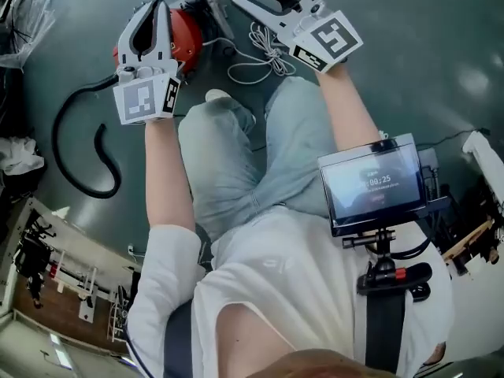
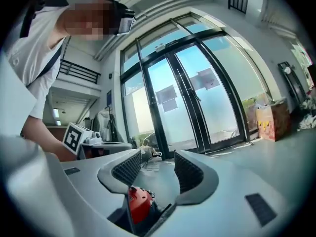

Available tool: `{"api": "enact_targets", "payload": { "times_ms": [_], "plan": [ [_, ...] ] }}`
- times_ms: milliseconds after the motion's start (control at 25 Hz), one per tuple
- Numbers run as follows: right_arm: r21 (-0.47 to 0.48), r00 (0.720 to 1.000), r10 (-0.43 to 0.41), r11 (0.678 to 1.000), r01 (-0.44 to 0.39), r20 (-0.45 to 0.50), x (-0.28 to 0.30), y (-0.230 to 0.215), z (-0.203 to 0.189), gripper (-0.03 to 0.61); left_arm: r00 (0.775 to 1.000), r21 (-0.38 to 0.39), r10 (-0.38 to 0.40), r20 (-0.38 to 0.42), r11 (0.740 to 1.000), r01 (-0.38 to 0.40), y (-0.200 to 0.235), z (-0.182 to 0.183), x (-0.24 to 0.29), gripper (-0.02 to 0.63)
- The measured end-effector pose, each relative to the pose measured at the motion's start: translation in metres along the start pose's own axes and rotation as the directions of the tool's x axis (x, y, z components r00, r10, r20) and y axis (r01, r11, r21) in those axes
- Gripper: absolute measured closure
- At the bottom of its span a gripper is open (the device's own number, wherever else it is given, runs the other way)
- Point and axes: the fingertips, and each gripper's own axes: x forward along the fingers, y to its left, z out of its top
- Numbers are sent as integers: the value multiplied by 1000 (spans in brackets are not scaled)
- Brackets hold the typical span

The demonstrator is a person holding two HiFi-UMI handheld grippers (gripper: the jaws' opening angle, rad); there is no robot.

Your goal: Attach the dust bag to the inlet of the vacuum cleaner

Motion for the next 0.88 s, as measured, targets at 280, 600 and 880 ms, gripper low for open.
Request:
{"api": "enact_targets", "payload": {
  "times_ms": [280,600,880],
  "plan": [
    [-57,1000,-25,998,24,-5,-89,82,191,434,995,-163,-95,-32,983,89,-98,164,-94,608],
    [-136,991,-94,985,107,97,-85,183,409,485,978,-138,-203,38,969,207,-79,367,-175,607],
    [-180,973,-132,969,167,189,-114,202,482,557,974,-135,-180,136,971,198,-111,434,-192,607]
  ]
}}
